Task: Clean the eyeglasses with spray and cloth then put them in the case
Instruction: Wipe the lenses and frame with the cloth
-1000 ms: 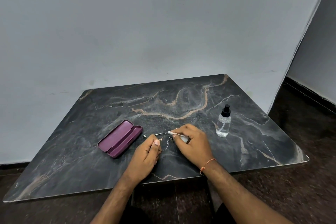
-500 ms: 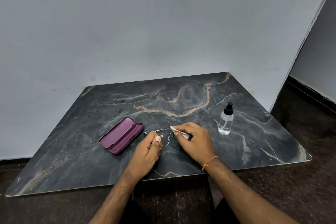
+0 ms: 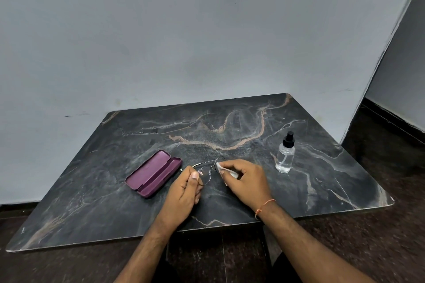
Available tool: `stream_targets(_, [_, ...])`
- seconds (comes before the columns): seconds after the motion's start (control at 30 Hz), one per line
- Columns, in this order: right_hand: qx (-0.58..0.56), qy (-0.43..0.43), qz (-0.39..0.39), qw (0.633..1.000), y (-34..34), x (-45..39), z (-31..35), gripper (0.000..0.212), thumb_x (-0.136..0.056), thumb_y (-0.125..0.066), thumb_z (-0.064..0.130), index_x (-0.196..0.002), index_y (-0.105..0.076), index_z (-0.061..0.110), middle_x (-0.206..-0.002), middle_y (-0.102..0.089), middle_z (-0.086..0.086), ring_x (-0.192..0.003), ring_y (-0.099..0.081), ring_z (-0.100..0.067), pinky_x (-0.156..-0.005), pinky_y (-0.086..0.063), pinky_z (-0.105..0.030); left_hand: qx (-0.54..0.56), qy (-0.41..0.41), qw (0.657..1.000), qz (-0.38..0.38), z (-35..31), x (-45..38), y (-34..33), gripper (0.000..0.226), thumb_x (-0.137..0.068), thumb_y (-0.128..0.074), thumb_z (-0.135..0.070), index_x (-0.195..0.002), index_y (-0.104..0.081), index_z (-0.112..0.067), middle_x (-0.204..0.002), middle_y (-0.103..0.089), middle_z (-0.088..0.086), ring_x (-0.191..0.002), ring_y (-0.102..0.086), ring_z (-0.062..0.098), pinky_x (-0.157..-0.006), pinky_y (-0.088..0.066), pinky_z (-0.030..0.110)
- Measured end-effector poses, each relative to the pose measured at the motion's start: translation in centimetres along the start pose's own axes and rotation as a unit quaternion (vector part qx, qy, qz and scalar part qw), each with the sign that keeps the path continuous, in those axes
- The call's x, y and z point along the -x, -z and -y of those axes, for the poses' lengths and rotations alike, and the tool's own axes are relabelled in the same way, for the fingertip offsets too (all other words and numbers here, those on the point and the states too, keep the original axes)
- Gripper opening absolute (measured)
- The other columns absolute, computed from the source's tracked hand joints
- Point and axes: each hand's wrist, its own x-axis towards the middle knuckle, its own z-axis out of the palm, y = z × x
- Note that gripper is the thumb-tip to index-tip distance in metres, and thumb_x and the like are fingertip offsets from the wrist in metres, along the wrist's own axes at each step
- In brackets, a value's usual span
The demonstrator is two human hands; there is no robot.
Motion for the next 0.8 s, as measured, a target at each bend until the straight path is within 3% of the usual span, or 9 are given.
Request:
stream_targets(0.13, [-0.005, -0.001, 0.007, 1.0, -0.2, 0.0, -0.15, 0.02, -0.088, -0.081, 0.022, -0.1, -0.086, 0.036, -0.098, -0.08, 0.027, -0.096, -0.075, 0.004, -0.085, -0.057, -0.016, 0.009, -0.002, 1.0, -0.005, 0.19, -0.04, 0.01, 0.048, -0.112, -0.04, -0.04, -0.089, -0.049, 0.001, -0.067, -0.046, -0.001, -0.056, -0.044, 0.019, -0.055, -0.043, 0.035])
stream_targets(0.33, [0.004, -0.087, -0.044, 0.995, 0.12, -0.44, -0.34, 0.025, -0.087, -0.079, 0.038, -0.103, -0.073, 0.057, -0.082, -0.071, 0.042, -0.086, -0.071, 0.012, -0.072, -0.05, -0.006, -0.001, -0.001, 1.0, 0.004, 0.46, -0.07, 0.08, 0.045, -0.113, -0.038, -0.033, -0.089, -0.048, 0.004, -0.07, -0.049, -0.004, -0.057, -0.047, 0.015, -0.057, -0.045, 0.03])
stream_targets(0.47, [-0.016, -0.065, -0.022, 0.998, 0.07, -0.26, 0.03, 0.019, -0.08, -0.072, 0.054, -0.099, -0.077, 0.053, -0.085, -0.074, 0.039, -0.083, -0.072, 0.012, -0.071, -0.048, -0.004, 0.002, 0.001, 1.0, 0.001, 0.37, -0.08, 0.07, 0.045, -0.113, -0.037, -0.031, -0.091, -0.048, 0.006, -0.07, -0.048, -0.003, -0.058, -0.047, 0.016, -0.057, -0.045, 0.028])
stream_targets(0.57, [-0.006, -0.033, 0.008, 0.999, -0.14, 0.04, 0.15, 0.016, -0.083, -0.077, 0.048, -0.099, -0.082, 0.048, -0.09, -0.076, 0.038, -0.086, -0.073, 0.012, -0.073, -0.049, -0.004, 0.0, 0.001, 1.0, 0.001, 0.32, -0.09, 0.14, 0.045, -0.113, -0.037, -0.033, -0.09, -0.048, 0.004, -0.071, -0.049, -0.001, -0.059, -0.047, 0.018, -0.058, -0.046, 0.029])
stream_targets(0.73, [-0.017, -0.069, -0.066, 0.995, 0.16, -0.4, 0.04, 0.021, -0.079, -0.071, 0.056, -0.1, -0.074, 0.057, -0.084, -0.071, 0.045, -0.088, -0.071, 0.014, -0.075, -0.048, -0.002, -0.011, -0.002, 1.0, 0.008, 0.44, -0.02, 0.06, 0.044, -0.114, -0.036, -0.032, -0.088, -0.049, 0.001, -0.072, -0.051, -0.004, -0.058, -0.048, 0.017, -0.059, -0.046, 0.032])
stream_targets(0.8, [-0.013, -0.083, -0.076, 0.994, 0.19, -0.47, -0.43, 0.019, -0.084, -0.077, 0.047, -0.102, -0.077, 0.052, -0.083, -0.071, 0.042, -0.089, -0.071, 0.014, -0.076, -0.048, -0.003, -0.02, -0.002, 1.0, 0.014, 0.46, 0.05, -0.03, 0.043, -0.114, -0.037, -0.033, -0.086, -0.05, -0.003, -0.072, -0.051, -0.006, -0.058, -0.049, 0.015, -0.059, -0.046, 0.031])
